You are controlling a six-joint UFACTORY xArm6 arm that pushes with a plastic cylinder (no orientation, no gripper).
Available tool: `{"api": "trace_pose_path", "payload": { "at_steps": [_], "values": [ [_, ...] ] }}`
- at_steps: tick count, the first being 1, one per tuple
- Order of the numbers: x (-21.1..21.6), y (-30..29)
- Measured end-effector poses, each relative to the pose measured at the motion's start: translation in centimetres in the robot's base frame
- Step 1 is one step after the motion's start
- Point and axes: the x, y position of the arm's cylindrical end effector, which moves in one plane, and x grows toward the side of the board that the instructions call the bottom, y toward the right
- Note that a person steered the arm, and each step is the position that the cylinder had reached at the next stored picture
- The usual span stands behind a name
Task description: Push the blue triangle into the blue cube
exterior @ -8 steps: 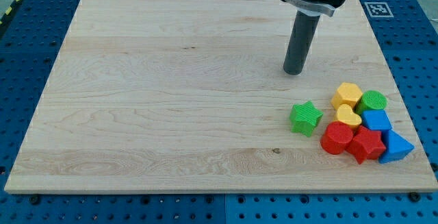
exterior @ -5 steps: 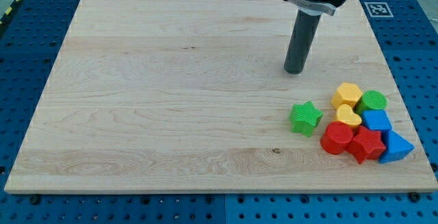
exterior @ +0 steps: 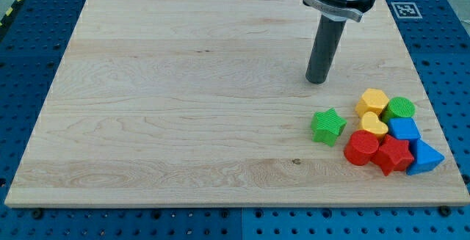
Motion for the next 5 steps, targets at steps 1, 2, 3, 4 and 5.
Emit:
{"api": "trace_pose_path", "payload": {
  "at_steps": [1,2,3,4,5],
  "values": [
    [0.0,0.0],
    [0.8,0.0],
    [0.8,0.0],
    [0.5,-1.4],
    [1.0,-4.4]
  ]
}}
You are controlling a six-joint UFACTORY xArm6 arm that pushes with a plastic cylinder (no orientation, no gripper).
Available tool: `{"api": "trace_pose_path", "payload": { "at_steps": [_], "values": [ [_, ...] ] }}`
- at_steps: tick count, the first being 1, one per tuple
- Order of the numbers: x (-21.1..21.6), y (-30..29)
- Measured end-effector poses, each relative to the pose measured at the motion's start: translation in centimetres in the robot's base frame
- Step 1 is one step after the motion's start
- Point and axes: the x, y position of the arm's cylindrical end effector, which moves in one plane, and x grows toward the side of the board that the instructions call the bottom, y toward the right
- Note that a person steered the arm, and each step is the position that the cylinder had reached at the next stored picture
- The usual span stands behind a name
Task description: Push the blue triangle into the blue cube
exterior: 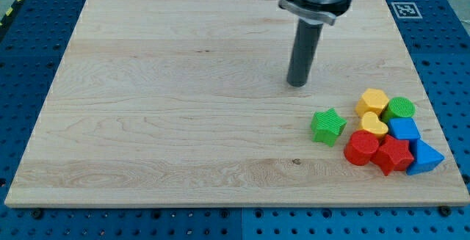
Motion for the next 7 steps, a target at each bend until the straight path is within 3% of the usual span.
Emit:
{"api": "trace_pose_path", "payload": {
  "at_steps": [2,3,4,7],
  "values": [
    [9.0,-2.9],
    [15.5,-2.3],
    [18.2,-0.3],
    [18.3,8.9]
  ]
}}
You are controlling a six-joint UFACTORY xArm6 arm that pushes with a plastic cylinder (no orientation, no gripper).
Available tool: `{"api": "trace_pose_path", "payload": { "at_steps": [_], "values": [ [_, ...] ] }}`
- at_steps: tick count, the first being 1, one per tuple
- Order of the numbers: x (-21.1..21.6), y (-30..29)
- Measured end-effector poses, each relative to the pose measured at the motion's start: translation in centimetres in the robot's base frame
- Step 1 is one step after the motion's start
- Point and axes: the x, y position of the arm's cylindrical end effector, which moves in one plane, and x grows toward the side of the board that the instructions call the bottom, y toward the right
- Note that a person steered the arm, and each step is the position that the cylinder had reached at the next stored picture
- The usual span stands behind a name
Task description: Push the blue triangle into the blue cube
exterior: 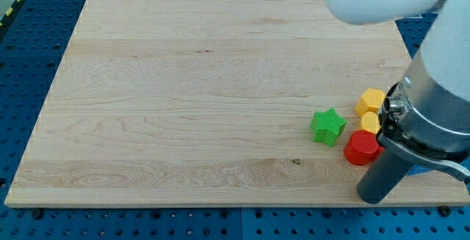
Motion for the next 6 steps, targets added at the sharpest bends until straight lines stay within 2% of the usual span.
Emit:
{"api": "trace_pose_path", "payload": {
  "at_steps": [1,3,5,6],
  "values": [
    [0.0,4.5],
    [-1.5,8.7],
    [-4.3,8.0],
    [-3.8,7.9]
  ]
}}
